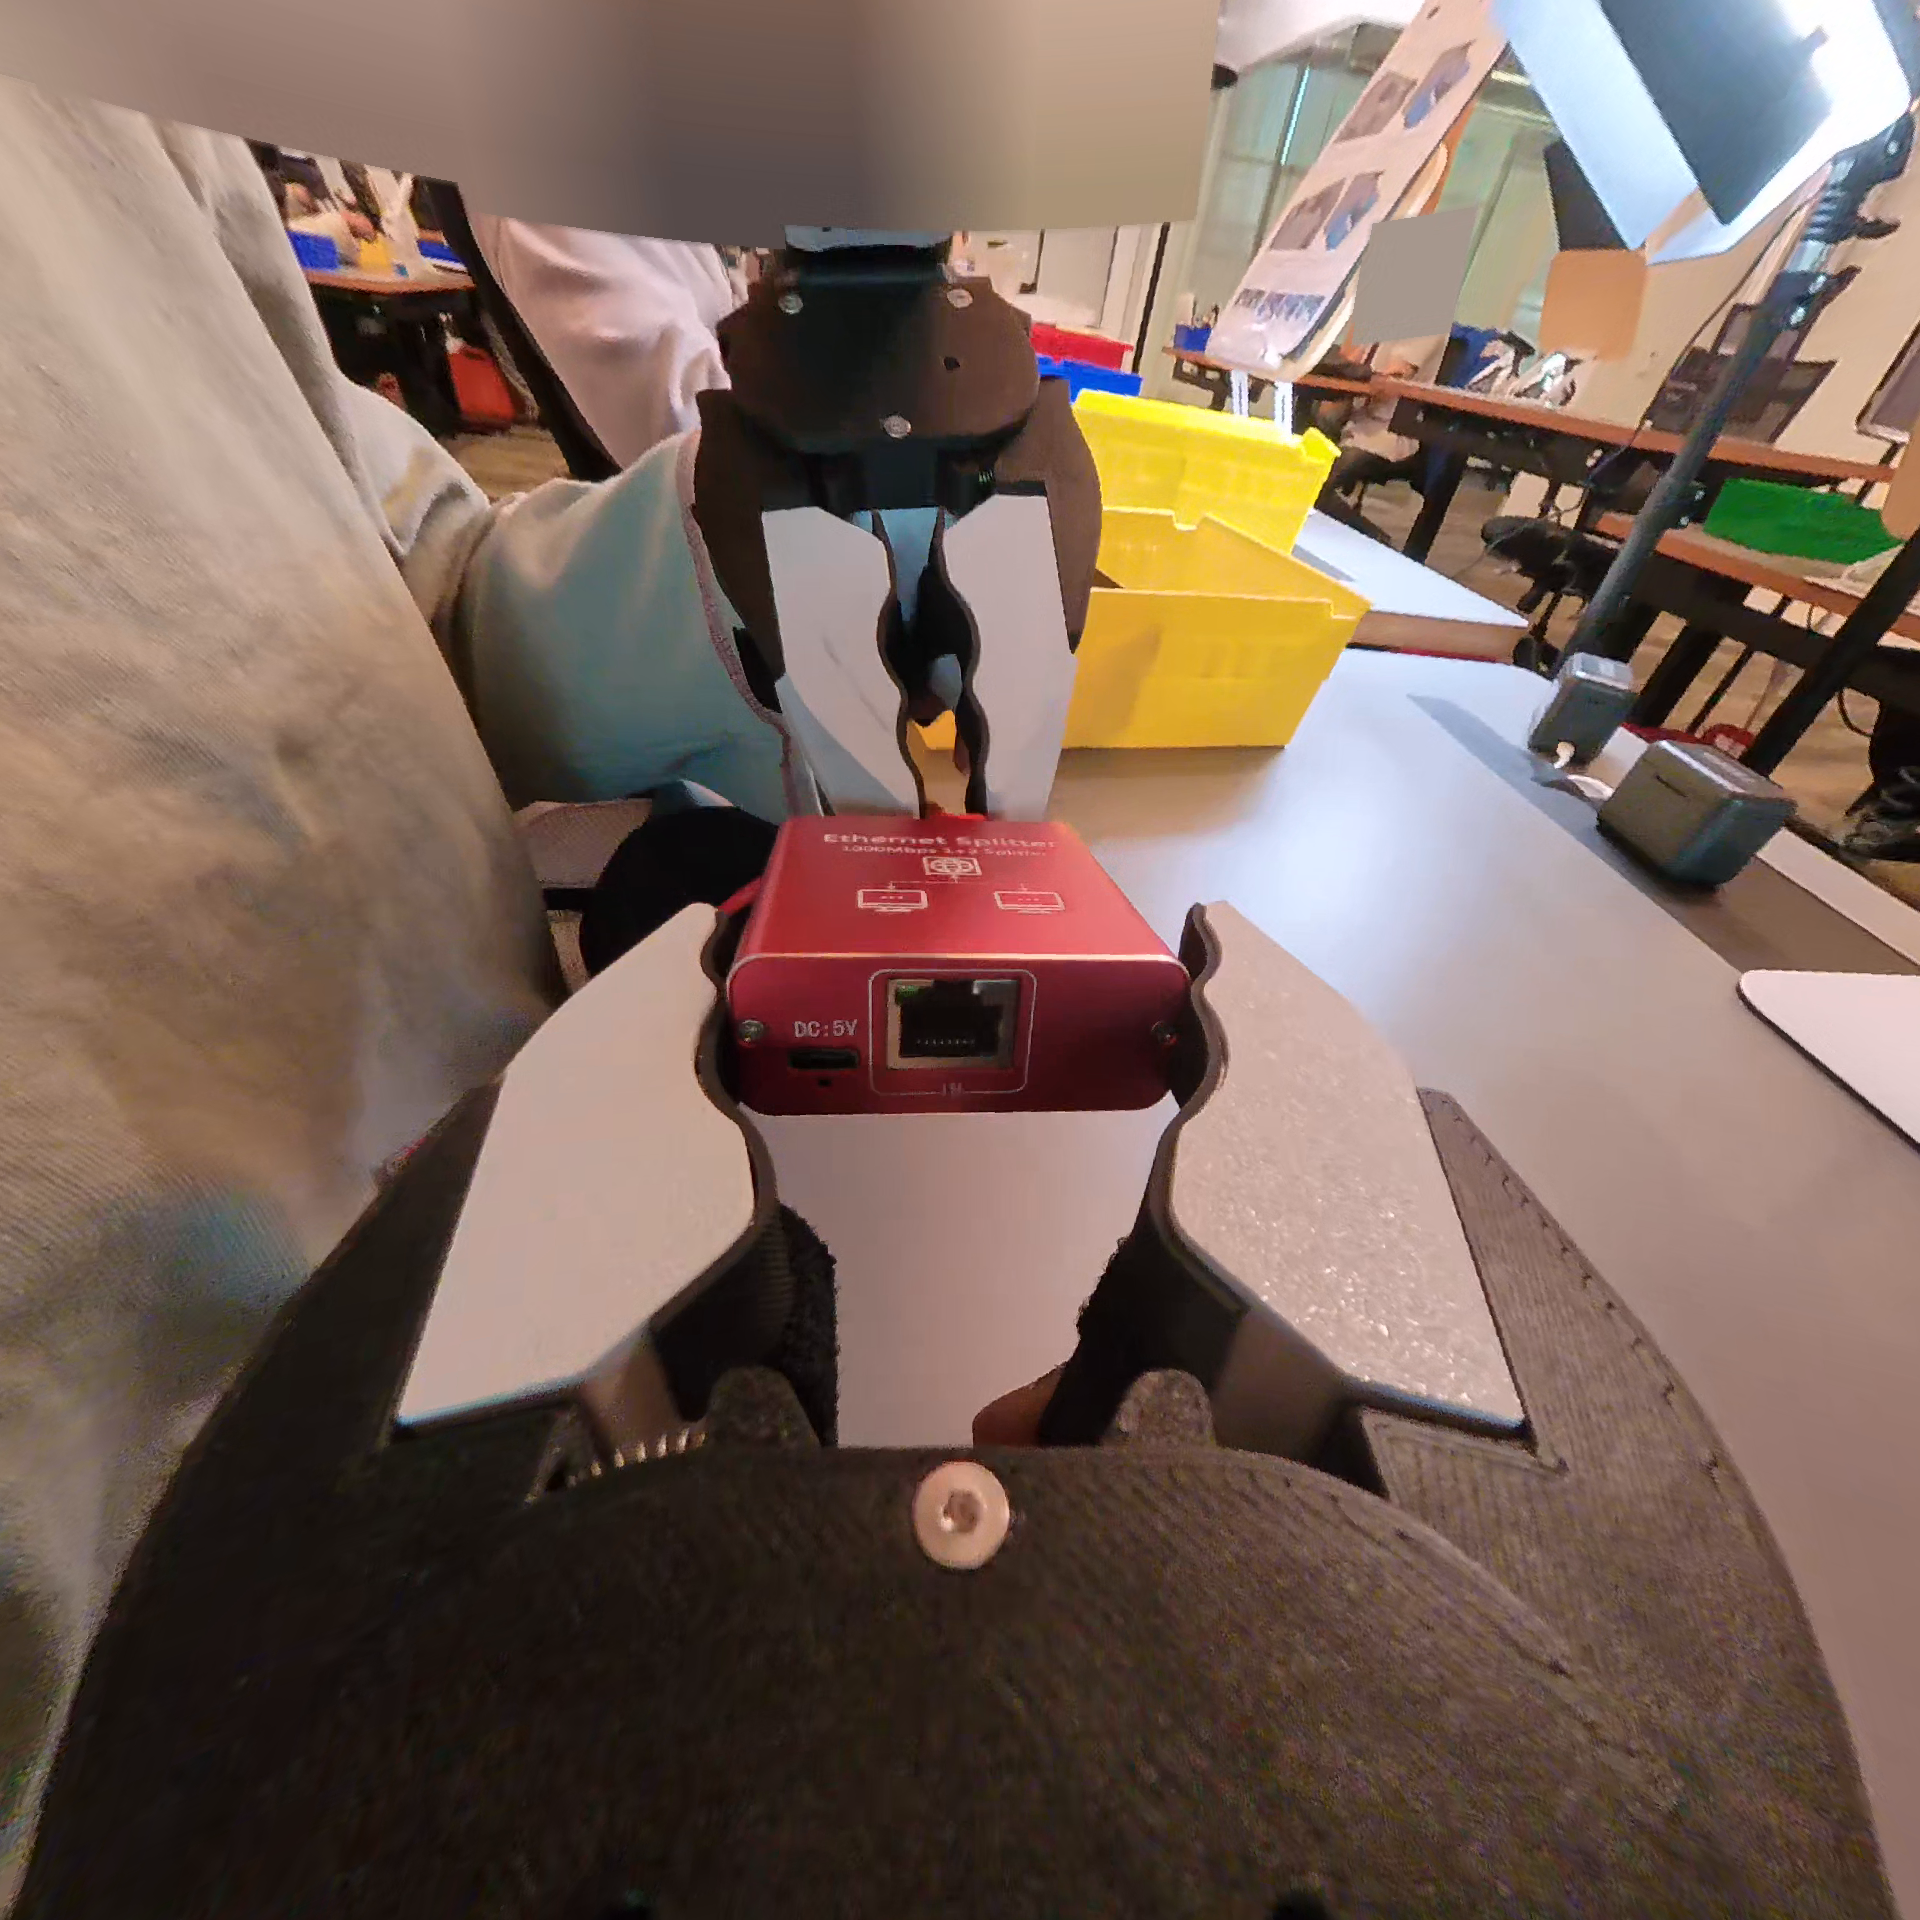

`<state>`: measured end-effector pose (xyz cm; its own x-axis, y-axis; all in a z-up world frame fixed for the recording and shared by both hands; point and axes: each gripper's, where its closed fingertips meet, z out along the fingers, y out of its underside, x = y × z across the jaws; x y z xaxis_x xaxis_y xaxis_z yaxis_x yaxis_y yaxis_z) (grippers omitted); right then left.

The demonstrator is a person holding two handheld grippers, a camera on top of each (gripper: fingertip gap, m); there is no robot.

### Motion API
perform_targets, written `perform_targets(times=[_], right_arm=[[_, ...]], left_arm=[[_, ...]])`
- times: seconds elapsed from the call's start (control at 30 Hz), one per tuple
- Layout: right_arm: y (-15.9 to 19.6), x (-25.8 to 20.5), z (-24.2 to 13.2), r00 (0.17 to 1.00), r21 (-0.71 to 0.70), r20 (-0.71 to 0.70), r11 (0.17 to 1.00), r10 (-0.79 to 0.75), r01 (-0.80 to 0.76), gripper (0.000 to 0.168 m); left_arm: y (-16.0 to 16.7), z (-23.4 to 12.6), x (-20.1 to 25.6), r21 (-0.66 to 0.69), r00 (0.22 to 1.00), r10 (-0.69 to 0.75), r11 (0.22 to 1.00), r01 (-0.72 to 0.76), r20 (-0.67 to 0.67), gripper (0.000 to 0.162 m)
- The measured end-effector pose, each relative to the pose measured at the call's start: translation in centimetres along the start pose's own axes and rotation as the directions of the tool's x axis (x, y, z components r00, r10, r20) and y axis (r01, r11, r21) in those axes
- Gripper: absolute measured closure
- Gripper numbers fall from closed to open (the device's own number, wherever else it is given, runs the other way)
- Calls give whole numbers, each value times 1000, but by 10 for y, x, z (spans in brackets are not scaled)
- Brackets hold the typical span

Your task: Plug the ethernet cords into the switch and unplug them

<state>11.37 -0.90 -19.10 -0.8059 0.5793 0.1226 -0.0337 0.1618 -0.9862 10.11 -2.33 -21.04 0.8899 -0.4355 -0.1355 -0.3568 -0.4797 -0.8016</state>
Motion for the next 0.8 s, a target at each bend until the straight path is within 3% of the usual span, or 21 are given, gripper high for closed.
perform_targets(times=[0.13, 0.33, 0.57, 0.8], right_arm=[[4, 0, 6, 1000, -48, 3, 999, -18, 18, 86], [-2, 8, 7, 1000, -2, -27, 1000, 3, -3, 87], [22, 13, 9, 998, -148, -17, 988, 52, -54, 90], [46, 23, -5, 993, -381, -102, 925, -52, 10, 73]], left_arm=[[14, 7, -1, -58, 1000, 15, 998, -14, 4, 151], [-1, -9, -10, 96, 999, -37, 995, 37, -1, 151], [6, -13, -16, 57, 999, 17, 998, -20, 48, 151], [12, -5, -18, 6, 995, 62, 998, -63, 75, 151]])
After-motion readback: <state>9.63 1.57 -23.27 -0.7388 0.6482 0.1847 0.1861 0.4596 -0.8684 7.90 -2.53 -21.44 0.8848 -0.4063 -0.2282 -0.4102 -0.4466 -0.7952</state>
